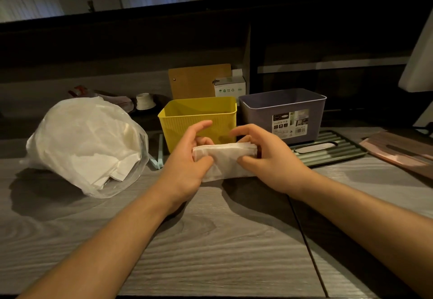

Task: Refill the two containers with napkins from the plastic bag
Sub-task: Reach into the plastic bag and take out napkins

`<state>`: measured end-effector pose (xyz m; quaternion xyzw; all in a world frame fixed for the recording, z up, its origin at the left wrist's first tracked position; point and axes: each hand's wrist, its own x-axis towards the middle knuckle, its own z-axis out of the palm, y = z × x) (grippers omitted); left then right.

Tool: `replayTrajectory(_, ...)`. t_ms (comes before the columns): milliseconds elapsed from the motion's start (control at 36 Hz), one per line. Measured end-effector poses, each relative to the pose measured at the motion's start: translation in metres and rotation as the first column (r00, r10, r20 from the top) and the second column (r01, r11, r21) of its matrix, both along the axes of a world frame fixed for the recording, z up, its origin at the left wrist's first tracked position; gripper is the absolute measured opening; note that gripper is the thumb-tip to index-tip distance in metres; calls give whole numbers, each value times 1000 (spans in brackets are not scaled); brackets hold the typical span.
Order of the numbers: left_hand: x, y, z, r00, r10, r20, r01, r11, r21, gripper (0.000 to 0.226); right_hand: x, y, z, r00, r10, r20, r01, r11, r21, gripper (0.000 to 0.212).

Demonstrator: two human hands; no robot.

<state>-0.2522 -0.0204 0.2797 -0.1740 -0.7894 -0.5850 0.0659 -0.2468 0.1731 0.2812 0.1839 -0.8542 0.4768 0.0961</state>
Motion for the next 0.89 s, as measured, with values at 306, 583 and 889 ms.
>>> replayTrajectory(306, 7, 1, 8, 998, -43, 43, 46, 996, -76, 83, -1, 0, 2, 999, -40, 29, 41, 998, -42, 37)
replayTrajectory(583, 6, 2, 7, 993, -80, 89, 88, 993, -82, 92, 1, -9, -4, 992, -16, 124, 35, 988, -149, 70)
replayTrajectory(889, 1, -2, 0, 999, -34, 17, 35, 997, -68, 68, -3, -4, -3, 991, -26, 128, 40, 993, -110, 57)
